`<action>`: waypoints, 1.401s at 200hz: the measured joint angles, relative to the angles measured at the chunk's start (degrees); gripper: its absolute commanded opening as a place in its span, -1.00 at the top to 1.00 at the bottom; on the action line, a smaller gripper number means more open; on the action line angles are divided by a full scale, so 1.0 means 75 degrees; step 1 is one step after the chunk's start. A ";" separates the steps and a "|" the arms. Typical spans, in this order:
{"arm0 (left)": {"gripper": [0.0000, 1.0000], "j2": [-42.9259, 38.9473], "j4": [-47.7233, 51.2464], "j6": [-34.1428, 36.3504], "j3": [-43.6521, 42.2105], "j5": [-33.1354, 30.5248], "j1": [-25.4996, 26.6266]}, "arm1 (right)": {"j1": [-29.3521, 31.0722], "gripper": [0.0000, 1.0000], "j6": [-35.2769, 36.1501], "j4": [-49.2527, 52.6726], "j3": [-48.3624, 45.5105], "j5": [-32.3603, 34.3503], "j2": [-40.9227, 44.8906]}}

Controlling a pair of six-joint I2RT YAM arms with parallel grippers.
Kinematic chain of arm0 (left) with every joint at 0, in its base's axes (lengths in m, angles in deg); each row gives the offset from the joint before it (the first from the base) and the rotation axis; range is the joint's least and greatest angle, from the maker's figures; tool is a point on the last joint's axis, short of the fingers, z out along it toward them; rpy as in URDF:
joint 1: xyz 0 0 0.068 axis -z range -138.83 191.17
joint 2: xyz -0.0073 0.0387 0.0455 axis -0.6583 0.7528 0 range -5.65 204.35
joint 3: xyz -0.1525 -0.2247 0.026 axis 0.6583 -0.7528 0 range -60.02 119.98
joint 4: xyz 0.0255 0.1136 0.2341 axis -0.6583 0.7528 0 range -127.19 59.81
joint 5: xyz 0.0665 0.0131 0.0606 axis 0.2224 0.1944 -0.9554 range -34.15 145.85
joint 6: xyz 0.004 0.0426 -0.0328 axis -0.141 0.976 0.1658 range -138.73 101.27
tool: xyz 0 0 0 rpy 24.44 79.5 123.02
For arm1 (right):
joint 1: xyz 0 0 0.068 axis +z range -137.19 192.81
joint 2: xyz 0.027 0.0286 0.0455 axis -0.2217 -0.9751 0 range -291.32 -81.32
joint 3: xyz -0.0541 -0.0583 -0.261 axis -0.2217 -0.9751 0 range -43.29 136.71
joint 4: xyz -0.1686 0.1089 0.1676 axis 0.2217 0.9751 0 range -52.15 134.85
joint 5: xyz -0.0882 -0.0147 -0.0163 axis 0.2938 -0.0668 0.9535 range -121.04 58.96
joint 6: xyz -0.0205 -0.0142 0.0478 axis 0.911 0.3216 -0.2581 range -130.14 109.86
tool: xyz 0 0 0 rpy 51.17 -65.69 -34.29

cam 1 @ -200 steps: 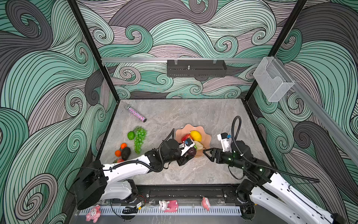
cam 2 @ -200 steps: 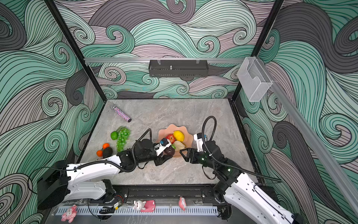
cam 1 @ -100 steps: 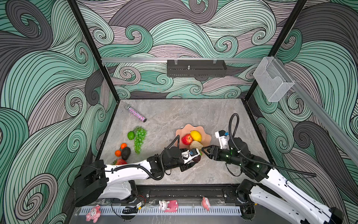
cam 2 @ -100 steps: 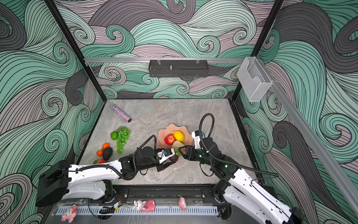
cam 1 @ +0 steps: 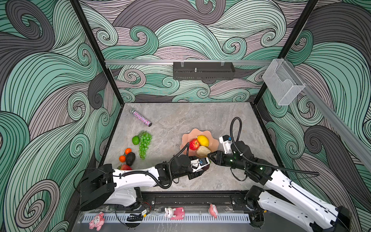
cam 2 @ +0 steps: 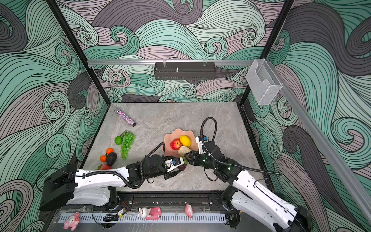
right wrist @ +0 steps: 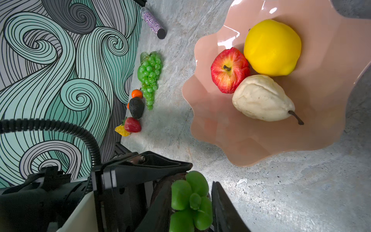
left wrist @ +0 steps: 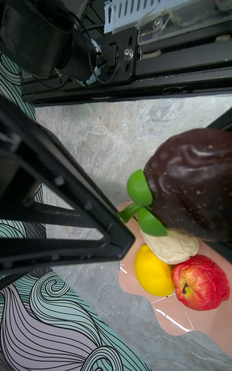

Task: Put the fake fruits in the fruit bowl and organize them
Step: 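Close the right gripper on the mangosteen held by the left gripper, then carry the mangosteen over the bowl with the right gripper while the left withdraws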

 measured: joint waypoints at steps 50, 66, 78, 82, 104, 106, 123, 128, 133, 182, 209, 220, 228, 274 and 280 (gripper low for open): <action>-0.03 0.0000 -0.0169 0.0000 0.0000 -0.0149 0.0000 | 0.0044 0.54 -0.0006 -0.0006 0.0000 0.0195 -0.0044; -0.03 0.0000 -0.0187 0.0003 0.0000 -0.0181 0.0000 | 0.0061 0.56 -0.0009 -0.0012 0.0000 0.0233 -0.0105; -0.03 0.0000 -0.0178 0.0000 -0.0003 -0.0198 0.0000 | 0.0093 0.59 -0.0009 -0.0032 0.0000 0.0271 -0.0143; -0.03 0.0000 -0.0175 0.0000 -0.0003 -0.0198 0.0000 | 0.0102 0.60 -0.0009 -0.0041 0.0000 0.0277 -0.0154; -0.03 0.0000 -0.0163 0.0000 -0.0003 -0.0216 0.0003 | 0.0157 0.66 -0.0015 -0.0102 0.0000 0.0306 -0.0219; -0.03 0.0000 -0.0160 0.0000 -0.0003 -0.0221 0.0003 | 0.0160 0.66 -0.0009 -0.0111 0.0000 0.0306 -0.0224; -0.04 0.0006 -0.0152 0.0000 -0.0003 -0.0256 0.0000 | 0.0189 0.74 -0.0006 -0.0172 0.0003 0.0323 -0.0291; -0.05 0.0009 -0.0149 0.0000 -0.0006 -0.0262 0.0000 | 0.0204 0.75 0.0000 -0.0178 0.0012 0.0326 -0.0315; -0.05 0.0009 -0.0149 0.0000 -0.0012 -0.0277 0.0000 | 0.0216 0.78 0.0006 -0.0187 0.0026 0.0329 -0.0332; -0.25 0.0012 -0.0154 -0.0038 -0.0044 -0.0469 0.0003 | 0.0300 0.90 0.0093 -0.0149 0.0117 0.0487 -0.0475; -0.51 0.0093 -0.0128 -0.0172 -0.0026 -0.0851 0.0035 | 0.0341 0.93 0.0315 0.0032 0.0306 0.0595 -0.0527; -0.63 0.0111 -0.0064 -0.0251 -0.0006 -0.1017 0.0035 | 0.0350 0.93 0.0434 0.0128 0.0399 0.0679 -0.0536; -0.71 0.0111 -0.0038 -0.0291 0.0012 -0.1122 0.0035 | 0.0350 0.93 0.0519 0.0216 0.0484 0.0743 -0.0557; -0.90 -0.0629 0.0236 -0.0571 -0.0102 -0.1533 -0.0152 | 0.0350 0.93 0.1364 0.0766 0.1139 0.1571 -0.0994; -0.90 -0.0892 0.0277 -0.0621 -0.0169 -0.1536 -0.0262 | 0.0350 0.93 0.1507 0.0839 0.1262 0.1716 -0.1107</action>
